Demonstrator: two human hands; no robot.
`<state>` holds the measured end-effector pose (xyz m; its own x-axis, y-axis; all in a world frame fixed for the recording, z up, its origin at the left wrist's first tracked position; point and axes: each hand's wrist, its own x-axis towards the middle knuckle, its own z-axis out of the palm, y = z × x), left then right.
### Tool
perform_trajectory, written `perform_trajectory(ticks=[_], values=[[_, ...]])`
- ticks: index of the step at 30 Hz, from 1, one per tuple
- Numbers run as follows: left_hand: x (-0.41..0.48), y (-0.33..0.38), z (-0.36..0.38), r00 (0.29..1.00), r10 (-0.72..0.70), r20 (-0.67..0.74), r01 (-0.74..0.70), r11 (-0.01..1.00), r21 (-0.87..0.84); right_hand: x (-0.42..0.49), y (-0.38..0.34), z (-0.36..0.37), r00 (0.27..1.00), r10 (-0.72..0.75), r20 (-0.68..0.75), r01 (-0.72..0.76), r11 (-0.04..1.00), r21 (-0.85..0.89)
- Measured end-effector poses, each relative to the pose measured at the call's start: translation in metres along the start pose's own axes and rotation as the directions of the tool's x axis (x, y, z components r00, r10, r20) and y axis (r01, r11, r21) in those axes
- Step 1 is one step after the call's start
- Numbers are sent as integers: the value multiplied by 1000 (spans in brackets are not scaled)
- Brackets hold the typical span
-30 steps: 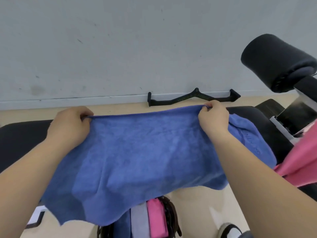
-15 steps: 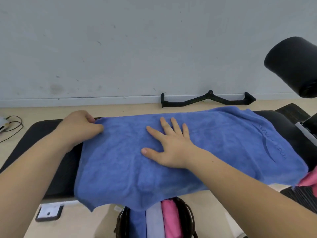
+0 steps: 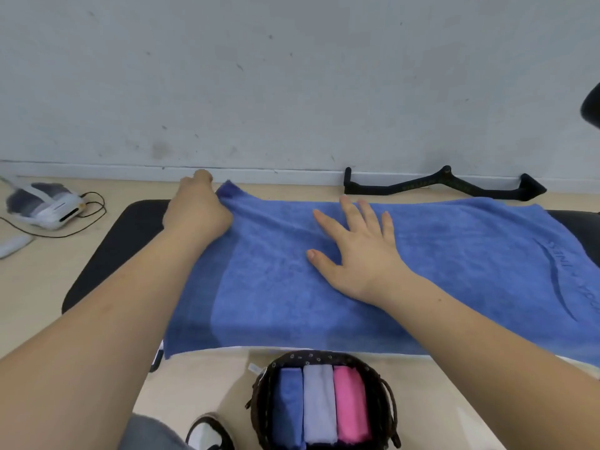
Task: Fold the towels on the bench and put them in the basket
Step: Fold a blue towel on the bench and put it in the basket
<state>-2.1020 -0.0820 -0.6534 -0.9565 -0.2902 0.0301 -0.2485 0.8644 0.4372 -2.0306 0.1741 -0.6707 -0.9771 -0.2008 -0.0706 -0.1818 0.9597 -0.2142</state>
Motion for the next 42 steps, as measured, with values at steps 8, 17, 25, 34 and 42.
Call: perform_trajectory(ticks=[8, 17, 25, 34, 42], values=[[-63, 59, 40, 841, 462, 281, -476, 879, -21, -5, 18, -2, 985, 57, 165, -74, 992, 99], [-104, 105, 66, 790, 486, 373, -598, 744, 299, -27, 87, -26, 866, 459, 197, -472, 882, 19], [-127, 148, 89, 755, 434, 492, -593, 772, 229, -63, 183, -42, 852, 524, 8, -520, 843, 138], [-154, 276, 127, 449, 734, 509, -838, 544, -45, -107, 256, -59, 800, 554, -230, -488, 824, 289], [-149, 392, 195, 277, 737, 616, -948, 314, 51, -125, 270, -60, 865, 501, -39, -485, 853, 193]])
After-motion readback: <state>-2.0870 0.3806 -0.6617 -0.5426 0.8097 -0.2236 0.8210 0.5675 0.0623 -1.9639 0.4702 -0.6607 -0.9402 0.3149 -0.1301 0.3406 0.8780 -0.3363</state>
